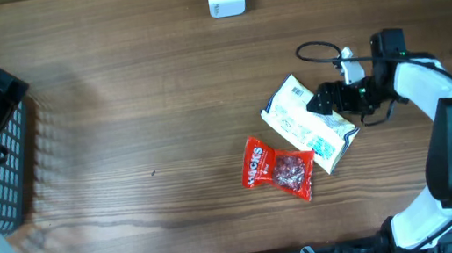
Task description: Scan the item barcode
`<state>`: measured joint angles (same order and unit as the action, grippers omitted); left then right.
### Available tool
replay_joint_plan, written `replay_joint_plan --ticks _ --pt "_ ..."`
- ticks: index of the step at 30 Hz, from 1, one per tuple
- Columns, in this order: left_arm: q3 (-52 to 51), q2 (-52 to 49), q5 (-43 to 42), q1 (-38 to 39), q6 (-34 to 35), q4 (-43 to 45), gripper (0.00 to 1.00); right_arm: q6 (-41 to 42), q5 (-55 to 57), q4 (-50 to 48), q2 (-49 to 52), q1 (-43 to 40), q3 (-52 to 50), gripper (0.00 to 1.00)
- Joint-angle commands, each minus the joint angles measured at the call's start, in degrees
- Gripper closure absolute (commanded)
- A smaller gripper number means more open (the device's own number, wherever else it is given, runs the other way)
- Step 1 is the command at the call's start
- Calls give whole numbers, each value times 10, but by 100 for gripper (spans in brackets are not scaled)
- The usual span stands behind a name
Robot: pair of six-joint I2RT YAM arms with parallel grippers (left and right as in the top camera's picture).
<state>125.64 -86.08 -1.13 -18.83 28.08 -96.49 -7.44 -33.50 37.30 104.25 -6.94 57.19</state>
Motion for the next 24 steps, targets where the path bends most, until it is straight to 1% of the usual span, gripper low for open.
replay_joint_plan --ticks 1,2,3,5,6,7,11,12,14,15,18,21,22,24 --pt "6 0 6 -3 -9 0 0 55 -1 -18 36 7 -58 36" --pt "6 0 6 -3 -9 0 0 62 0 -20 36 8 -60 45" --pt "6 0 6 -3 -9 0 0 69 0 -20 36 8 -60 52" --pt "6 0 6 -3 -9 0 0 92 5 -22 36 8 -60 81" --pt "6 0 6 -3 -9 0 0 92 4 -21 36 8 -60 93" --pt "6 0 6 -3 -9 0 0 97 5 -21 36 8 -60 96" --pt "6 0 6 -3 -9 0 0 156 2 -22 35 7 -52 96" --pt "6 0 6 -3 -9 0 0 166 -12 -22 35 5 -43 96" --pt "6 0 6 -3 -9 0 0 173 -76 -26 35 -5 -20 96" --pt "6 0 6 -3 -9 0 0 194 -103 -35 35 -12 -9 96" --pt "6 0 6 -3 -9 0 0 300 -169 -122 35 -44 6 96" --pt "6 0 6 -3 -9 0 0 382 -172 -186 35 -75 6 96" --pt "6 0 6 -3 -9 0 0 396 -172 -199 35 -92 6 96" --pt "6 0 6 -3 -9 0 0 389 -172 -193 35 -109 6 96"
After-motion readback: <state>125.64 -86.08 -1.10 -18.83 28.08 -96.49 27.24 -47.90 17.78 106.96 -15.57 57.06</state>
